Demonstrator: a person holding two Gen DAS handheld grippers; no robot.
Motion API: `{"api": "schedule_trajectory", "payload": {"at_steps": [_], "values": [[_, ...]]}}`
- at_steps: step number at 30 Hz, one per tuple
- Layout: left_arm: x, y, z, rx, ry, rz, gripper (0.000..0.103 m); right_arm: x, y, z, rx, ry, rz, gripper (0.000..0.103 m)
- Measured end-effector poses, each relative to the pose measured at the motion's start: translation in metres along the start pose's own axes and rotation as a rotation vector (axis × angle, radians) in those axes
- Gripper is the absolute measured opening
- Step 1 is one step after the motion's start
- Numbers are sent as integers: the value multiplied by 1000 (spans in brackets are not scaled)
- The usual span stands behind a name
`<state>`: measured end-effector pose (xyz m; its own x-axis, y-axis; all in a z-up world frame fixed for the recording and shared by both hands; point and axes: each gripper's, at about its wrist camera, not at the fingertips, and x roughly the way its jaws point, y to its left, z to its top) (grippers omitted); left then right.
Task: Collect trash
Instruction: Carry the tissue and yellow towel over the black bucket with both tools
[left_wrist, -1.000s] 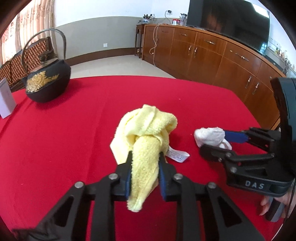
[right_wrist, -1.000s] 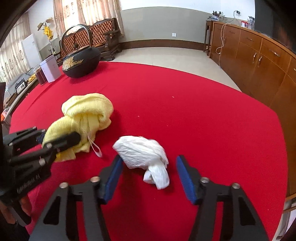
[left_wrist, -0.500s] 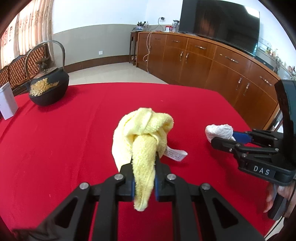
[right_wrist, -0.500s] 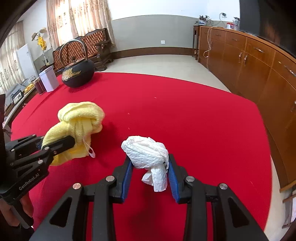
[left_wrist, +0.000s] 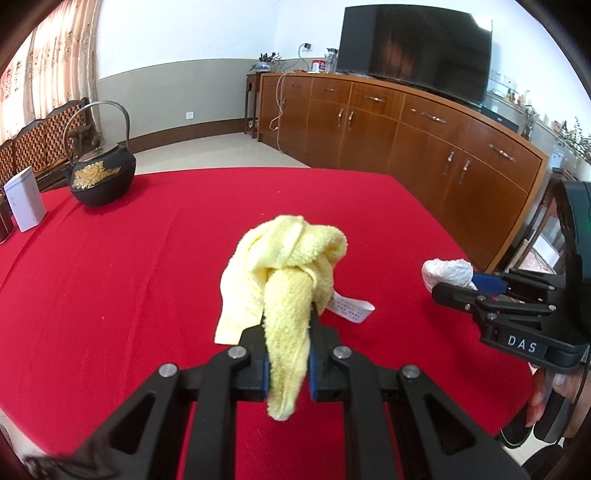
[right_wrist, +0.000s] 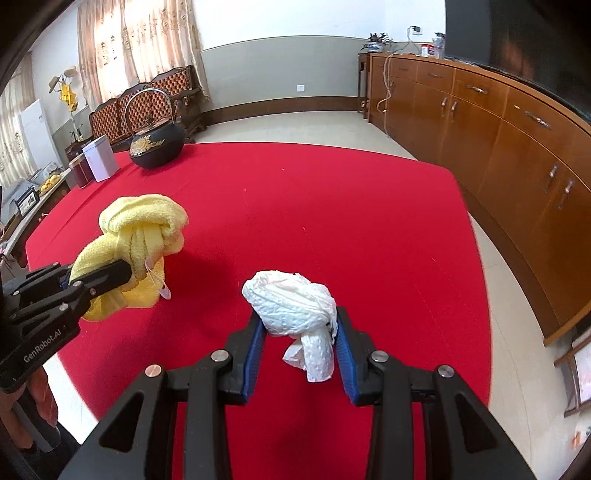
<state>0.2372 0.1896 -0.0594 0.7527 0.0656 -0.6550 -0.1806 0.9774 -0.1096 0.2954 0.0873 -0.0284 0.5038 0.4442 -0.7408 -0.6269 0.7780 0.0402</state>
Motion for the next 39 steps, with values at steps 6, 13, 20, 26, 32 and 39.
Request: {"api": "schedule_trajectory", "payload": {"at_steps": [6,13,20,26,32,39], "values": [[-26,-15,-11,21,-24,-22,15,-39,-8,-26,34,-29,-28,38],[-47,-38,-24,48,-46,-60,15,-82,-25,-57,94,-60,-71,38],[-60,-72,-32,90,-60,-116,15,-122,-48,-86,149,-87,-118,38],[-64,-98,-37,126,-60,-160,15,-149,-67,-107,187,-99,-164,38],[-64,-130,-41,171,-59,-217,15,-175,-91,-130,241,-111,-214,38],[-63,-178,-48,231,-55,-307,15,-205,-124,-161,305,-110,-292,38]]}}
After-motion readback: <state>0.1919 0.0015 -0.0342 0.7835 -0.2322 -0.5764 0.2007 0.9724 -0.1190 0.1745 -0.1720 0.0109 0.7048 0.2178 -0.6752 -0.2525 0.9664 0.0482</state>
